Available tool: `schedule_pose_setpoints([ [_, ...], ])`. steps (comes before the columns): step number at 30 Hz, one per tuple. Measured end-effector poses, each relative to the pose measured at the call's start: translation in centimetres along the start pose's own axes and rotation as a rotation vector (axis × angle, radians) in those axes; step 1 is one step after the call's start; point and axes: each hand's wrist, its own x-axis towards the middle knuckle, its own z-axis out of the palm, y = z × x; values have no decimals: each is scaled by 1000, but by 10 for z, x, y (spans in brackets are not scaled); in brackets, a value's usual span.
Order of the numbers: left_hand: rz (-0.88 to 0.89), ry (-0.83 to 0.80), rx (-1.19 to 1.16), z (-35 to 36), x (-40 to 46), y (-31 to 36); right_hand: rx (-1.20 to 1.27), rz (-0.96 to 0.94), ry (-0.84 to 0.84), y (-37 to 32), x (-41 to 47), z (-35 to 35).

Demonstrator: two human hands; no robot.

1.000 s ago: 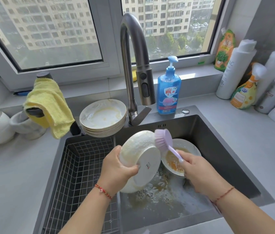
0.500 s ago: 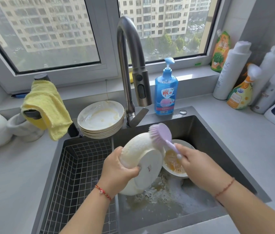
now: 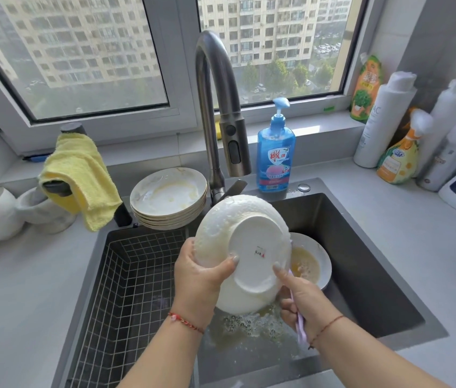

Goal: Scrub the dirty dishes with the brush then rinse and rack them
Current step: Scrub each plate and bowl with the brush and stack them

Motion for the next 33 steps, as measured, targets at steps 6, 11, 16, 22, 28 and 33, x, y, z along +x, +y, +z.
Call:
schedule_pose_setpoints([
  [6,-35,-64,-4,-12,-1,3,-77,-171,-60,-12,-2,-5],
  [11,-82,-130,137,-24,7,8,-566,-300,-58,-48,-1,-11],
  [16,-117,-292,241,-30,8,12,-938,-390,-79,-76,-3,-9],
  [22,9,-490,609,-22,13,16,-1413,-463,-117,-88,-17,2],
  [28,96,-356,656,-18,10,10,-1243,-657,91,-79,-15,7],
  [33,90,-136,634,-27,14,9,-823,-484,141,-53,-23,-11],
])
